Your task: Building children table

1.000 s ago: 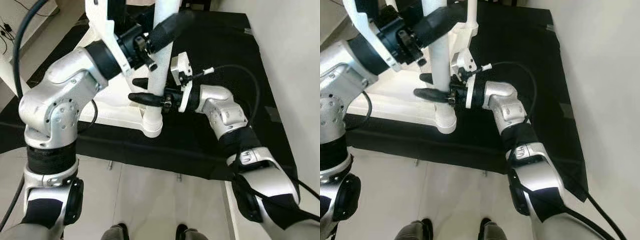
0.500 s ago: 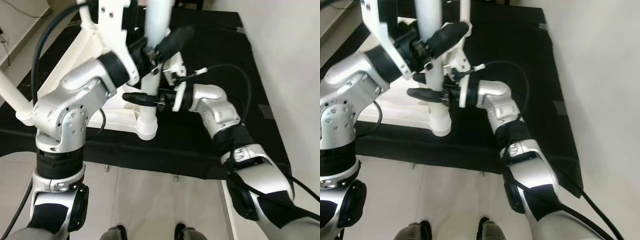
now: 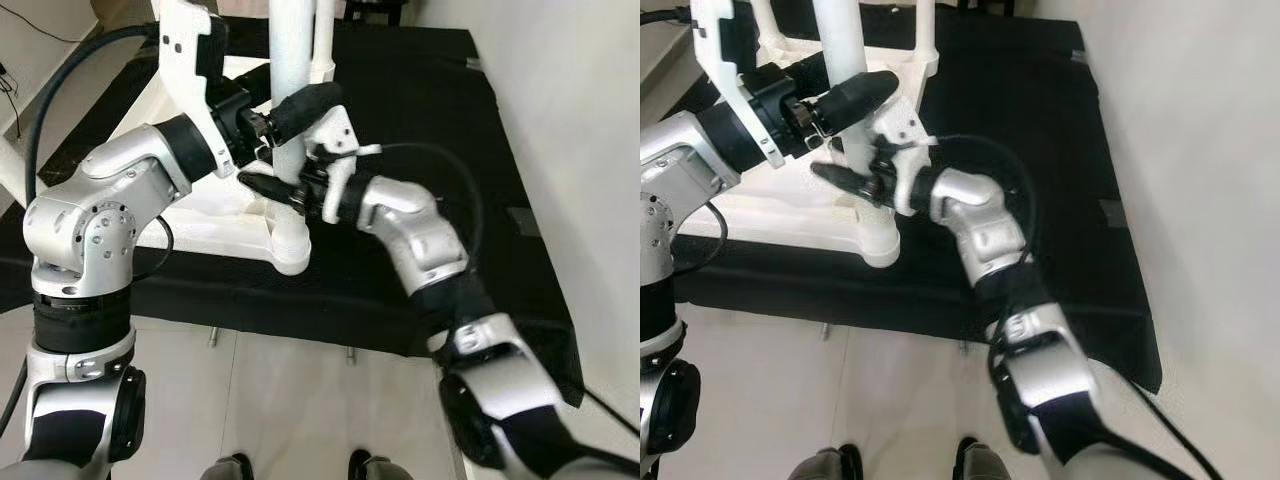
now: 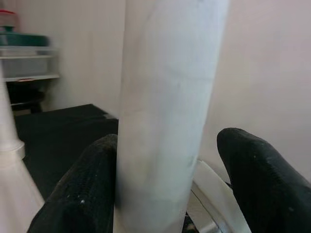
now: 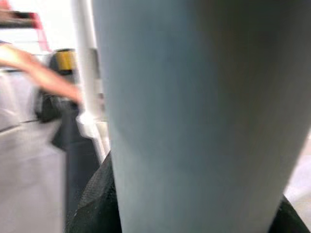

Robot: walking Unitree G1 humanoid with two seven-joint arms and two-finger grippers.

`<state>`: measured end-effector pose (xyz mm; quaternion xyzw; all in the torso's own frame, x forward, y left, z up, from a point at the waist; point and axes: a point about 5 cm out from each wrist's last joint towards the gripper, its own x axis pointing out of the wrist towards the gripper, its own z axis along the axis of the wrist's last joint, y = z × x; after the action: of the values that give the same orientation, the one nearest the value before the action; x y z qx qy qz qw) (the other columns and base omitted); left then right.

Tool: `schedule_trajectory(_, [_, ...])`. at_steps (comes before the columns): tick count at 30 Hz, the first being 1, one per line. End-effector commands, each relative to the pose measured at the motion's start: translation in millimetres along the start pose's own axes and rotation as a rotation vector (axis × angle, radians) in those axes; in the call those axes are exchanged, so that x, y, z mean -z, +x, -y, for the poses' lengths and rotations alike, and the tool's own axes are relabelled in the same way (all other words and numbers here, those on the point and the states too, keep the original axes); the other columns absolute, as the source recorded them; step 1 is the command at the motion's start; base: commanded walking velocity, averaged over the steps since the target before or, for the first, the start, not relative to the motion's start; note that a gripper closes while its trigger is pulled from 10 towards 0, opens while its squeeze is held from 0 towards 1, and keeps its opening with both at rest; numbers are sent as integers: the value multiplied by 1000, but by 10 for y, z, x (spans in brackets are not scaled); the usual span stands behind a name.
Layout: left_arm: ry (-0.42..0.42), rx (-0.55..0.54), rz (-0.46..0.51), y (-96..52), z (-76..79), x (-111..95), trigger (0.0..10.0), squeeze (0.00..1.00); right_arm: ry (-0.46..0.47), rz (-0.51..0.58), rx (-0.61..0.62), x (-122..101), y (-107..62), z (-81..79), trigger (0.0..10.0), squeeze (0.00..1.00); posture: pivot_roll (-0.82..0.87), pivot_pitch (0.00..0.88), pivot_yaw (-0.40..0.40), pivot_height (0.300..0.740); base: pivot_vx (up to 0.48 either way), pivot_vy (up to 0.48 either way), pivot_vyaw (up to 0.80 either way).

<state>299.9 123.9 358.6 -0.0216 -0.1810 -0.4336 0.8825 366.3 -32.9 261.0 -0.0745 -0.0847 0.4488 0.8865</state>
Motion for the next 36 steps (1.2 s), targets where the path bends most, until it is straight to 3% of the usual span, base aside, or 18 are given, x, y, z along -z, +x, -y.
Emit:
schedule_trajectory(1, [7,48,-1,31,117,1,10000,0,119,-280,191,644,-202,-14,0,0,-3,224,-42,740,0,0,0])
schedule_trajectory(3, [7,48,-1,31,117,1,10000,0,119,-280,191,644,-202,-14,0,0,-3,224,-42,740,0,0,0])
schedule_trajectory(4, [13,49,-3,50,130,-3,10000,0,173,-273,218,705,-225,-114,0,0,-8,216,-35,740,0,0,0])
schedule_trajectory(15, [27,73,11,85,126,-37,10000,0,197,-271,273,655,-224,-169,0,0,-12,208,-31,740,0,0,0])
schedule_trajectory(16, [24,75,14,85,133,-39,6196,0,195,-272,286,646,-234,-165,0,0,-12,208,-31,740,0,0,0])
schedule_trajectory(17, [18,82,19,84,145,-42,0,0,193,-273,298,639,-247,-162,0,0,-11,209,-31,740,0,0,0])
schedule_trajectory(32, [13,91,27,95,167,-64,0,0,183,-270,315,608,-284,-156,0,0,-17,202,-33,740,0,0,0])
schedule_trajectory(33, [14,93,28,101,177,-70,0,0,179,-264,311,584,-283,-150,2627,0,-17,202,-33,740,0,0,0])
schedule_trajectory(34, [15,95,28,105,184,-72,0,0,177,-261,309,569,-283,-147,2627,0,-16,198,-33,740,0,0,0])
schedule_trajectory(35, [16,98,28,107,193,-74,0,0,180,-225,244,497,-271,-132,10000,1000,-16,195,-33,740,0,0,0])
schedule_trajectory(36, [17,99,28,107,199,-75,0,0,182,-199,196,444,-263,-123,10000,1000,-16,195,-33,740,0,0,0])
